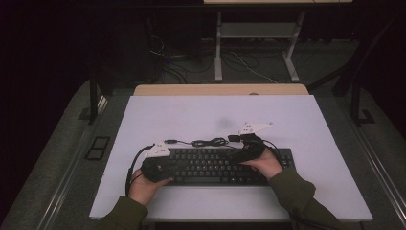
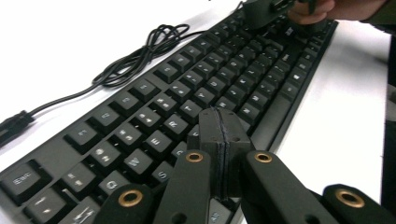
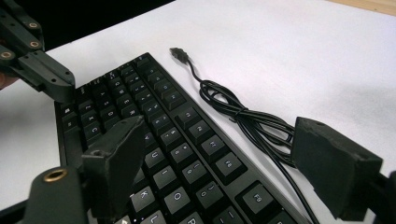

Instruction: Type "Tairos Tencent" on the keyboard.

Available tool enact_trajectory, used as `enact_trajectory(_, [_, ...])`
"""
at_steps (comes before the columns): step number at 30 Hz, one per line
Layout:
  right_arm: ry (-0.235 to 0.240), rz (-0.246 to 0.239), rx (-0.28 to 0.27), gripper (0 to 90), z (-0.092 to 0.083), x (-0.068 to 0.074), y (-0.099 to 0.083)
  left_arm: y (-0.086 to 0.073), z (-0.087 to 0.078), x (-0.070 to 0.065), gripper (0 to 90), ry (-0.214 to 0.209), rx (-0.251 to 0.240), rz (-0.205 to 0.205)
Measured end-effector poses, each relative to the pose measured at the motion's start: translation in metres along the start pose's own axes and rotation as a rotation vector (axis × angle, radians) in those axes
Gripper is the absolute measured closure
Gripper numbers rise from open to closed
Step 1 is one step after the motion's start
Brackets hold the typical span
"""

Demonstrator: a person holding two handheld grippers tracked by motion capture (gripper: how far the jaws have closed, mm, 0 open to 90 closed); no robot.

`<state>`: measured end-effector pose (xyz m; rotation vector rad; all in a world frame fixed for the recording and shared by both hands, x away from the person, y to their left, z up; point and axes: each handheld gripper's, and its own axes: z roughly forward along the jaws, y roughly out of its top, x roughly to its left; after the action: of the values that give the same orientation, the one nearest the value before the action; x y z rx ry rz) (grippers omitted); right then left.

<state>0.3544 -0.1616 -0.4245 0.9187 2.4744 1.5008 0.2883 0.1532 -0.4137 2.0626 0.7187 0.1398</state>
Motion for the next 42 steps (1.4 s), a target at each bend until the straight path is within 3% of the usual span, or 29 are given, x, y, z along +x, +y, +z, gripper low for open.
enact_trajectory(21, [-0.007, -0.007, 0.0, 17.6, 0.001, 0.0, -0.001, 0.0, 0.018, -0.012, 89.2, -0.067, 0.053, 0.034])
enact_trajectory(42, [-0.01, -0.005, 0.005, 17.6, 0.001, 0.001, 0.0, -0.006, 0.034, -0.015, 89.2, -0.098, 0.131, 0.053])
